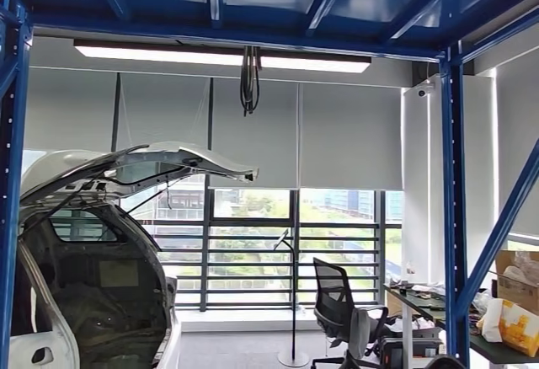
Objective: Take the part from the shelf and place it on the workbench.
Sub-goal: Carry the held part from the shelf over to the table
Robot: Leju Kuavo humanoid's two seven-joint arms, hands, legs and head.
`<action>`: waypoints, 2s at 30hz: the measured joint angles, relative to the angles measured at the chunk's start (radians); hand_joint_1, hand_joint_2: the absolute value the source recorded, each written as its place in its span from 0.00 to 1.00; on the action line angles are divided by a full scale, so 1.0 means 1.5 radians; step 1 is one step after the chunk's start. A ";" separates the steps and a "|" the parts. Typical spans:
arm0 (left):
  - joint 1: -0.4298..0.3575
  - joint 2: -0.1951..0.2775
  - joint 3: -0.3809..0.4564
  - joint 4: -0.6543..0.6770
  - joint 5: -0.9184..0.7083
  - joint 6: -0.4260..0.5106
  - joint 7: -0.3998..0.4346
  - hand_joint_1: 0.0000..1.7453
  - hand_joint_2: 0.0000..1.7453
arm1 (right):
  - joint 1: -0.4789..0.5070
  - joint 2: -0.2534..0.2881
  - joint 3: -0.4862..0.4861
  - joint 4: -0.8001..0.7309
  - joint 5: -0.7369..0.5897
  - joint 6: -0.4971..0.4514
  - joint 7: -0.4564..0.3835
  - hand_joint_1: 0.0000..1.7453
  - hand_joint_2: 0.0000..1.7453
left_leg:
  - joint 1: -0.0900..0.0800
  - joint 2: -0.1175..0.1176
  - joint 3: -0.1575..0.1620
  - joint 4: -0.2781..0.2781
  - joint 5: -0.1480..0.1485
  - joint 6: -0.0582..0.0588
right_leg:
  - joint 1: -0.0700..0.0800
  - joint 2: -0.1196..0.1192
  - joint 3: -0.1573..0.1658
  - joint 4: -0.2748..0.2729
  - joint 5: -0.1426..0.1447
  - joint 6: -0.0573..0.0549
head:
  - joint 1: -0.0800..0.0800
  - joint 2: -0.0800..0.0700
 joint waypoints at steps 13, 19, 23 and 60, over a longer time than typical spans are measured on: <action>0.003 0.002 0.002 0.000 -0.013 -0.003 -0.005 0.00 1.00 | 0.001 -0.003 -0.002 0.001 -0.010 0.019 -0.005 1.00 1.00 | 0.001 -0.002 -0.068 0.133 -0.089 -0.033 | 0.005 -0.006 0.111 -0.224 0.084 -0.042 | 0.000 0.000; -0.001 0.004 0.004 0.000 -0.016 -0.003 -0.007 0.00 1.00 | 0.002 -0.003 -0.002 0.003 -0.013 0.024 -0.005 1.00 1.00 | 0.005 -0.003 0.038 0.054 -0.044 -0.032 | 0.007 -0.008 0.050 -0.201 0.114 -0.032 | 0.000 0.000; -0.002 0.004 0.005 0.000 -0.022 -0.003 -0.009 0.00 1.00 | 0.001 -0.003 -0.003 0.004 -0.020 0.031 -0.006 1.00 1.00 | 0.002 -0.003 0.067 -0.011 -0.052 -0.018 | 0.007 -0.008 0.034 -0.193 0.133 -0.015 | 0.000 0.000; 0.001 0.021 0.062 0.000 -0.046 -0.015 0.033 0.00 1.00 | -0.007 -0.018 -0.005 0.033 -0.006 0.058 -0.024 1.00 1.00 | 0.004 -0.003 0.026 -0.012 -0.015 0.002 | 0.010 -0.009 0.005 -0.020 -0.004 -0.012 | 0.001 0.000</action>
